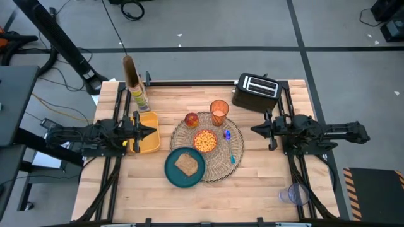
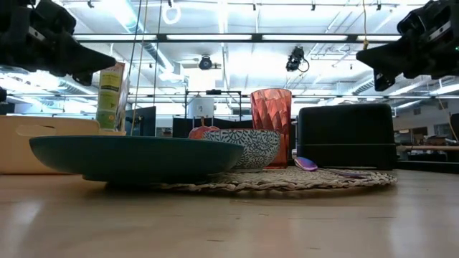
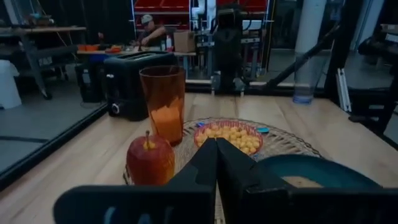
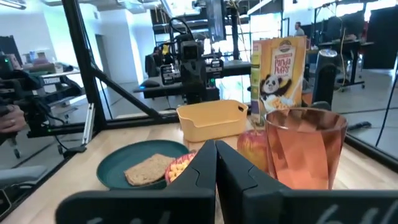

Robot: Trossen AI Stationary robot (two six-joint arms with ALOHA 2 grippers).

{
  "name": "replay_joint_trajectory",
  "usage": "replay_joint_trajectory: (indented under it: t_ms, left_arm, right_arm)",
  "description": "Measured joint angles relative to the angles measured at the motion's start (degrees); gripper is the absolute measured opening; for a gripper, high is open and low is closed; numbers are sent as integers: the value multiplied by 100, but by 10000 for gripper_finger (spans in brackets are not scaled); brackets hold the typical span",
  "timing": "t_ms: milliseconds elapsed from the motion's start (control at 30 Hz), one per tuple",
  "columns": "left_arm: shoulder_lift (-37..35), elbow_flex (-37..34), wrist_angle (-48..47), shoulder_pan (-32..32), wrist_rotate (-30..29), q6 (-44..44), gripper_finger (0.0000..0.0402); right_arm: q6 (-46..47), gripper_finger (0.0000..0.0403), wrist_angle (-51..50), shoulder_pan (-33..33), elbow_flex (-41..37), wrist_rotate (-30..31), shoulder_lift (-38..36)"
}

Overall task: Arrange a breakfast setting
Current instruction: Return to Home Position

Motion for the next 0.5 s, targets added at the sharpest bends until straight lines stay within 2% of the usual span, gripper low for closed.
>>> replay_joint_trajectory:
  t_ms: [200, 400, 500]
  left_arm:
    - [18, -240, 460, -10, 46, -9, 10]
    - [63, -368, 793, -8, 94, 165, 10]
    - [58, -368, 785, -8, 109, 141, 11]
  right_arm:
    - [358, 4, -422, 20, 0, 30, -514]
    - [237, 7, -604, 113, 0, 481, -521]
    - [222, 10, -764, 128, 0, 366, -532]
